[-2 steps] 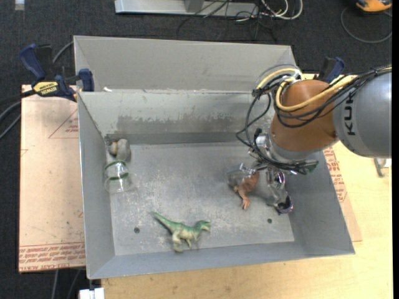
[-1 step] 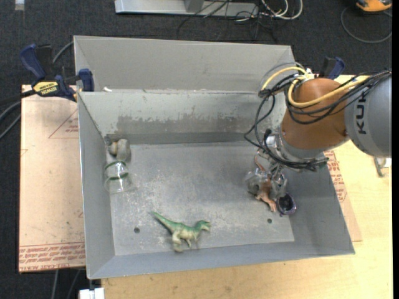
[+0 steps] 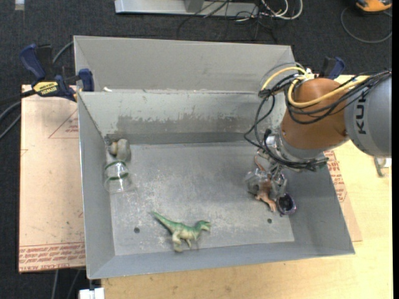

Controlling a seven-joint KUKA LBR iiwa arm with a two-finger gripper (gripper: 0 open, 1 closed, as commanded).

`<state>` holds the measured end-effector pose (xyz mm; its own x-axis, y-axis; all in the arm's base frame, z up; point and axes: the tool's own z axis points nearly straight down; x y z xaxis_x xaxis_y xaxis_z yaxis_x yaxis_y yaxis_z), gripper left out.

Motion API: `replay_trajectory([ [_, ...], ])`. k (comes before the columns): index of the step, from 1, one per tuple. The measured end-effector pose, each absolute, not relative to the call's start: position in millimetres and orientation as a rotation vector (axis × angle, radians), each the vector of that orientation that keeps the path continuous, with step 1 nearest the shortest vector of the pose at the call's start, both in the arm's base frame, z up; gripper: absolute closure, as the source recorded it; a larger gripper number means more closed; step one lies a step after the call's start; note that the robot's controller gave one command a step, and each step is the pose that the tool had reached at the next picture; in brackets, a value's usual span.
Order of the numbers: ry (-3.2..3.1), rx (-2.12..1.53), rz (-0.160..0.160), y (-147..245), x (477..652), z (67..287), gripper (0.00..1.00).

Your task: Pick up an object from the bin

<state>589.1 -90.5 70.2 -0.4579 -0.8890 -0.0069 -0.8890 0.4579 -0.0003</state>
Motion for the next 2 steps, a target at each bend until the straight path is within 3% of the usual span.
replay_trajectory([
  [2,2.681,-1.632,0.011,-89.6,587.6,97.0,1.0],
])
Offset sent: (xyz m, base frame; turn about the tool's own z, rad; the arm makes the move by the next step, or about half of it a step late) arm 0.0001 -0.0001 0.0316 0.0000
